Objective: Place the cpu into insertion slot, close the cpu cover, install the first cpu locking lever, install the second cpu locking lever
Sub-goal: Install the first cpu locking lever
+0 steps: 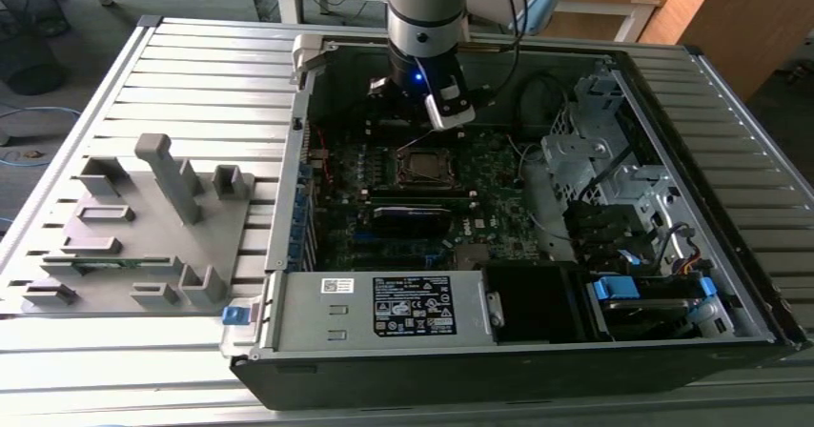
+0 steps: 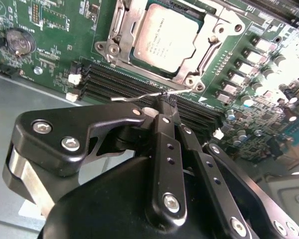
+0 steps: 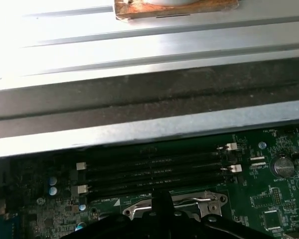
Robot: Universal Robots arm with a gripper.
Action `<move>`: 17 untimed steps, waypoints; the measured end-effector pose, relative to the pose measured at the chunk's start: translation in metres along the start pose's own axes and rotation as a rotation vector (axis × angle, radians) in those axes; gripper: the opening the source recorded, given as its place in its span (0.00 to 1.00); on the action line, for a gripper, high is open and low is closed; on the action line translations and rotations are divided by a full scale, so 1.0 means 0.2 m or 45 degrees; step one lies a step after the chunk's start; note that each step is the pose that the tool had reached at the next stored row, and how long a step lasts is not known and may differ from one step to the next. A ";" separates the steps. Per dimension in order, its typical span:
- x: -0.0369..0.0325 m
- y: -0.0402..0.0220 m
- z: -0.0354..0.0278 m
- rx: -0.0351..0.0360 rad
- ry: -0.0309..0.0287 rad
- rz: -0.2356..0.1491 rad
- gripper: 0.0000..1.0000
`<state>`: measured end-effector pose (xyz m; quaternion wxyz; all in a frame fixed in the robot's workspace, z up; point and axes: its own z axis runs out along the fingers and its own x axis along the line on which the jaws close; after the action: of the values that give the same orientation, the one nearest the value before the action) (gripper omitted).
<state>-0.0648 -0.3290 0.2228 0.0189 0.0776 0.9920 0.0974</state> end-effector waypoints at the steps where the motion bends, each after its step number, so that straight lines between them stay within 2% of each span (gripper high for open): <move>1: -0.002 0.000 0.002 0.0003 -0.0020 0.010 0.11; 11: -0.027 0.004 0.019 0.0021 -0.0188 0.094 0.11; 17: -0.029 0.004 0.020 0.0023 -0.0198 0.099 0.11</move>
<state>-0.0587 -0.3283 0.2192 0.0227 0.1170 0.9882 0.0965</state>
